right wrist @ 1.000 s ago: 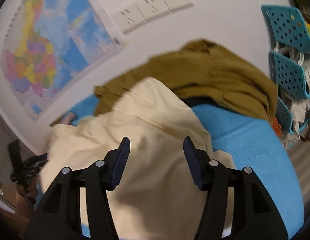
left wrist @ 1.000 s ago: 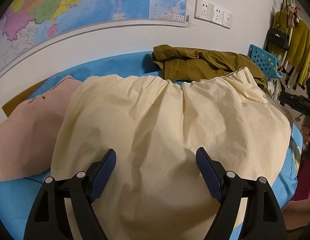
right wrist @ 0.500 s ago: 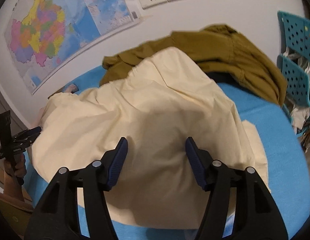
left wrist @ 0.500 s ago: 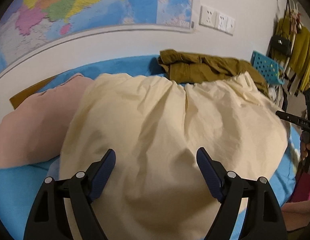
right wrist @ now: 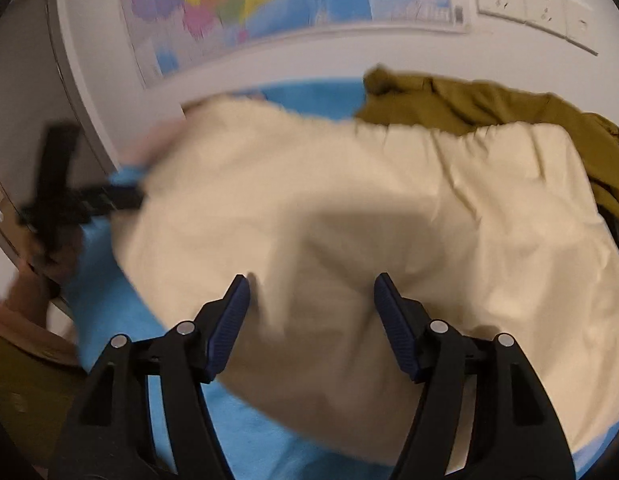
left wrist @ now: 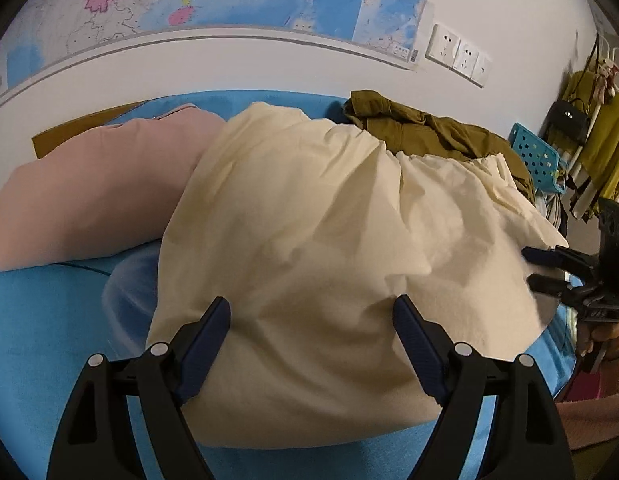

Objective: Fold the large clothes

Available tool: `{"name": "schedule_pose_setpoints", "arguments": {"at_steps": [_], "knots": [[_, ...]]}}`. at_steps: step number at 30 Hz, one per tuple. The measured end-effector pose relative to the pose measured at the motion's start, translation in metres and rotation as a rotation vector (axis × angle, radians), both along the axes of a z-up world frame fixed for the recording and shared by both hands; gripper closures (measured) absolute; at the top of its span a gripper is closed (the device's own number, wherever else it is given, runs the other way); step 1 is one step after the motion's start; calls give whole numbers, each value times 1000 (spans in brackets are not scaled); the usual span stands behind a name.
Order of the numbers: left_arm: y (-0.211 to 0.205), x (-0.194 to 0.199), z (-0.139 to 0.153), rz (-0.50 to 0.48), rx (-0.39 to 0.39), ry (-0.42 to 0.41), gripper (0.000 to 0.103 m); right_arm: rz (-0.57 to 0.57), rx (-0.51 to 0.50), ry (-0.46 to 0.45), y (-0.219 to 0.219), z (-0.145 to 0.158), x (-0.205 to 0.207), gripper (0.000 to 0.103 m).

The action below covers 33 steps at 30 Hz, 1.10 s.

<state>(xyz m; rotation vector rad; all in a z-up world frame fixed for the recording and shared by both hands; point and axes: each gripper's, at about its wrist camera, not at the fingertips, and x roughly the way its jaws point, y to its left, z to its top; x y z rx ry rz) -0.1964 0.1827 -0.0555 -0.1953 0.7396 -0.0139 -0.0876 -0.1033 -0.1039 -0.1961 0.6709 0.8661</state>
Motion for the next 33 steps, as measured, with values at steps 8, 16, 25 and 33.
{"name": "schedule_pose_setpoints", "arguments": {"at_steps": [8, 16, 25, 33], "knots": [[12, -25, 13, 40, -85, -54, 22, 214, -4, -193, 40, 47, -59, 16], [13, -58, 16, 75, -128, -69, 17, 423, -305, -439, 121, 2, -108, 13], [7, -77, -6, -10, -268, -20, 16, 377, -286, -388, 124, 3, -82, 64], [4, -40, -22, -58, -499, -30, 15, 306, -146, -281, 110, 30, -68, 69]]}}
